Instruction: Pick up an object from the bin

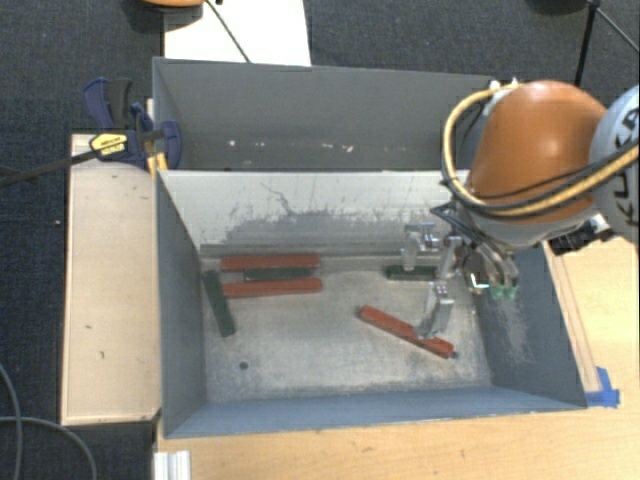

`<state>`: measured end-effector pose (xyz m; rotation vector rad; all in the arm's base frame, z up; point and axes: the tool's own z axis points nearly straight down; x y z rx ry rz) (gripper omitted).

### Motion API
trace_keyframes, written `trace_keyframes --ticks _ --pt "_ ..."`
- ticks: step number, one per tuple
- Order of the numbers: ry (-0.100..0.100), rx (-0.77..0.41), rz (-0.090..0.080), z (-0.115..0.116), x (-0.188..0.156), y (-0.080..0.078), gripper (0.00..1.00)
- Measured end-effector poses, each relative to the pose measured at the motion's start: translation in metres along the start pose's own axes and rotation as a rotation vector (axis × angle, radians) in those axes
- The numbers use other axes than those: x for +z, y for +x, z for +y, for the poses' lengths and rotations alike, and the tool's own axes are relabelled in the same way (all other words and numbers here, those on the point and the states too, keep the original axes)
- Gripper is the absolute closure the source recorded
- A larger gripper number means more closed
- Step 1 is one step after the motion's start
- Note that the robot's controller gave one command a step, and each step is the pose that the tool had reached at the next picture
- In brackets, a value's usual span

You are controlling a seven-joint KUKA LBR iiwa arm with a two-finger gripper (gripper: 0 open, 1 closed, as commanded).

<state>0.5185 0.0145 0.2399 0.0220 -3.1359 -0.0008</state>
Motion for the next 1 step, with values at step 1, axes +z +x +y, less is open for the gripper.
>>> trace_keyframes --ticks 1 --pt "0.000 0.000 -0.008 -0.0001 -0.0040 -0.0015 0.00"
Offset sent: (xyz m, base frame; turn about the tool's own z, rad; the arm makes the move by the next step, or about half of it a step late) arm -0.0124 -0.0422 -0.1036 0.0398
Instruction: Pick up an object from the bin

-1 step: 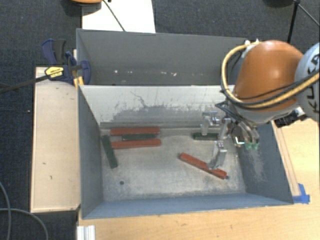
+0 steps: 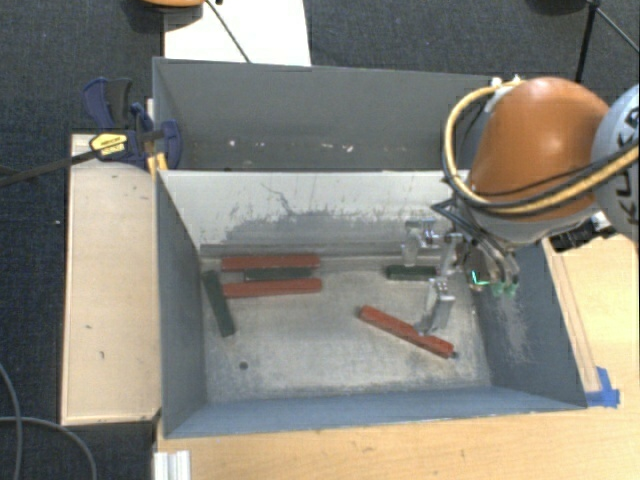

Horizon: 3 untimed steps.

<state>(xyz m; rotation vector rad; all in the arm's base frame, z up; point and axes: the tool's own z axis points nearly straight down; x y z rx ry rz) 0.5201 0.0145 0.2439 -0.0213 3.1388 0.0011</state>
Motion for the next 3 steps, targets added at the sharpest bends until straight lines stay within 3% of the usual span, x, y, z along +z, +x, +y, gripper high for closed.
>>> trace_keyframes --ticks 1,2,3 --pt "0.000 0.029 -0.006 -0.020 0.050 0.006 0.00" --pt "0.001 0.044 0.008 -0.044 0.111 0.016 0.00" --pt "0.000 0.113 -0.005 -0.022 0.150 -0.014 0.00"
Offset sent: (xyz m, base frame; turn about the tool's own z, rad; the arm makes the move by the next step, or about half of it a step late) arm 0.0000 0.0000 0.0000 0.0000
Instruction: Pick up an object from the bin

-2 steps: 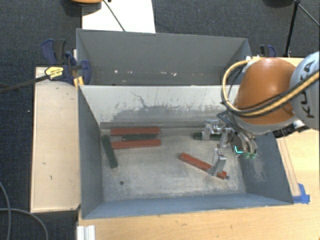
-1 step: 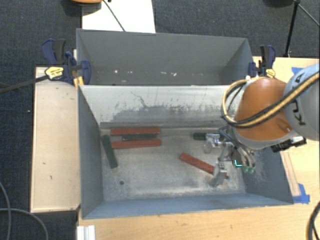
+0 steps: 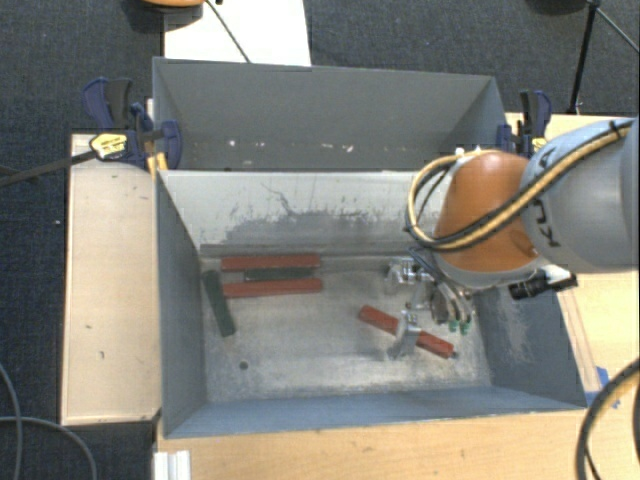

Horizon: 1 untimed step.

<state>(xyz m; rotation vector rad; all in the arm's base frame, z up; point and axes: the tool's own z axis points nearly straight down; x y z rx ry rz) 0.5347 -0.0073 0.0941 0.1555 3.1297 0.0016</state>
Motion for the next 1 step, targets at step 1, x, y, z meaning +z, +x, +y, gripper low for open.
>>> trace_keyframes --ticks 1 --pt "0.002 0.128 0.008 -0.0247 0.0235 -0.0039 1.00"
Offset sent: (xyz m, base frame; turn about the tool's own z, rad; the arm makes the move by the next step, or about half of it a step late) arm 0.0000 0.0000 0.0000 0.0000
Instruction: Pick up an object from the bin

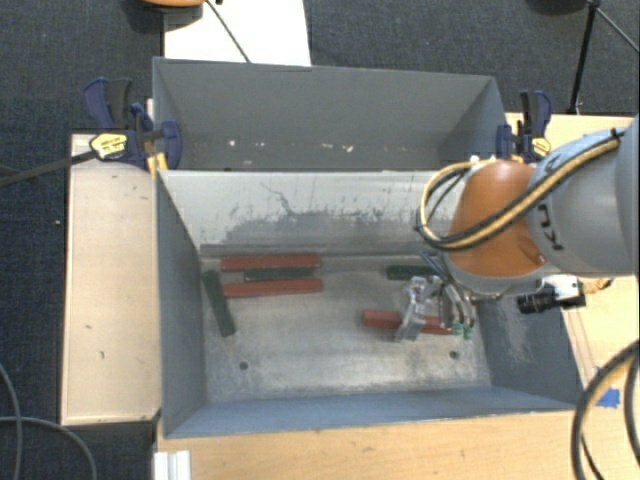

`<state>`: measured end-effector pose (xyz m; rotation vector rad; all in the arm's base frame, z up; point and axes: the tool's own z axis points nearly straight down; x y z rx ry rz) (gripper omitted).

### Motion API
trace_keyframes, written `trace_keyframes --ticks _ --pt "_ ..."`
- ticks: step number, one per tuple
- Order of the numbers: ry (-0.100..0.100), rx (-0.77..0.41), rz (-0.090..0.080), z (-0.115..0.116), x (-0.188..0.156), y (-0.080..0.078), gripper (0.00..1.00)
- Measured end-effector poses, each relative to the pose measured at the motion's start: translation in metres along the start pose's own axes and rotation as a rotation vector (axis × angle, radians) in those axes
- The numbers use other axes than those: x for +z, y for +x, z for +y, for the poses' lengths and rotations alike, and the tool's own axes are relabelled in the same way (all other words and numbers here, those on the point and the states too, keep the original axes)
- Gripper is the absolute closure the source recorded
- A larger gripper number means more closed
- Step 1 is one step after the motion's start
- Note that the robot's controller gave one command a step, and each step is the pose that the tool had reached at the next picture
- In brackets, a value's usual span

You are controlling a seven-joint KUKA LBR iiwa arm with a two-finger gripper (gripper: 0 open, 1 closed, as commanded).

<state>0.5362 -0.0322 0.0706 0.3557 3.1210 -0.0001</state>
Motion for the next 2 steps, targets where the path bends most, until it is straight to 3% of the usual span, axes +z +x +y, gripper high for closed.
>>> trace_keyframes --ticks 1,2 --pt "0.000 0.000 0.000 0.000 0.000 0.000 1.00" --pt "0.000 0.049 -0.008 -0.069 -0.179 -0.024 1.00"
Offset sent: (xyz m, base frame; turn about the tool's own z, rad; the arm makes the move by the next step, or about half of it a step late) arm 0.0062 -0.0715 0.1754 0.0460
